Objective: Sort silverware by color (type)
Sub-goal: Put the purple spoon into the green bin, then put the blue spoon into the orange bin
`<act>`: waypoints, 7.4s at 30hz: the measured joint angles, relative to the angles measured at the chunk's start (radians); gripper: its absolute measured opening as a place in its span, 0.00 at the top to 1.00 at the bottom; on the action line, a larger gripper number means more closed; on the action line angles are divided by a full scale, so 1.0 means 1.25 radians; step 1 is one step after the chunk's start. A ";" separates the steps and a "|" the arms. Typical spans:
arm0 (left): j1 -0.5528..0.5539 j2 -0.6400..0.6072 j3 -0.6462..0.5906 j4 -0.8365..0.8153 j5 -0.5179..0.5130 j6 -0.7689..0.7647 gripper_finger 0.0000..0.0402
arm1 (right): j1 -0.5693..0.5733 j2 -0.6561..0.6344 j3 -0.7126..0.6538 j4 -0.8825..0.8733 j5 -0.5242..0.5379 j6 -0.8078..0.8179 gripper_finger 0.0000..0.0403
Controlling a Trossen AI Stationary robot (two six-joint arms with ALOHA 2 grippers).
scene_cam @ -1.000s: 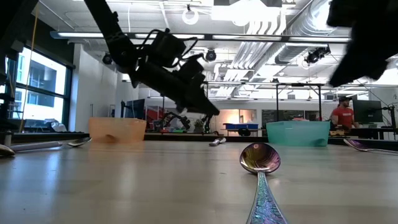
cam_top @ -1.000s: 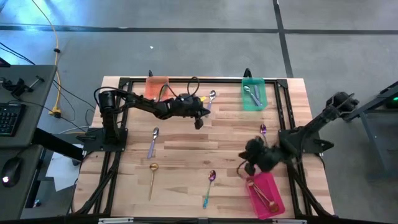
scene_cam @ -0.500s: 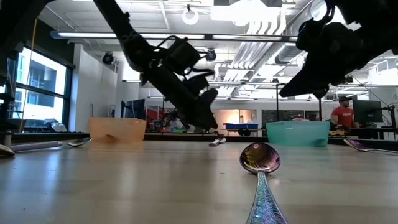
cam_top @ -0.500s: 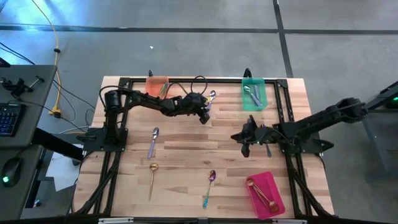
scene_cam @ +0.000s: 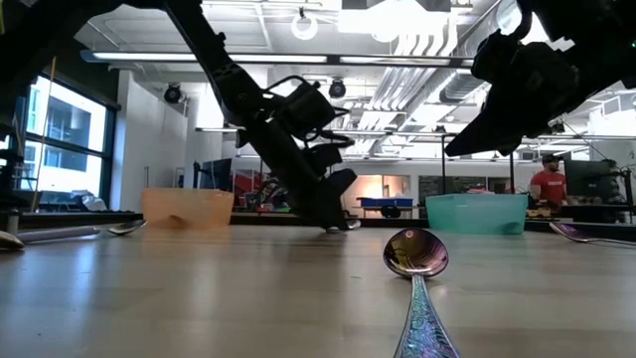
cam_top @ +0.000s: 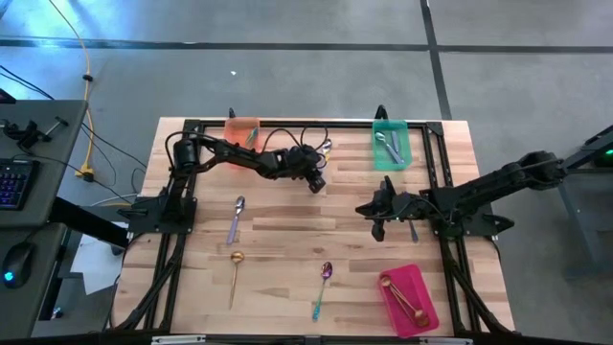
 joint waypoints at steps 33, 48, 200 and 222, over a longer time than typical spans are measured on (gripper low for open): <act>-0.023 -0.107 -0.127 0.054 0.292 0.140 0.99 | 0.050 0.114 0.002 0.078 0.116 0.184 0.80; -0.078 -0.151 -0.296 0.354 0.294 0.107 1.00 | -0.269 0.313 0.296 -0.249 -0.162 -0.151 0.62; -0.186 -0.730 -0.546 -0.076 0.119 -0.086 0.99 | -0.404 -0.026 -0.203 0.533 -0.333 -0.152 1.00; -0.357 -0.540 -0.272 -0.408 0.051 -0.199 0.89 | -0.404 -0.026 -0.203 0.532 -0.379 -0.158 1.00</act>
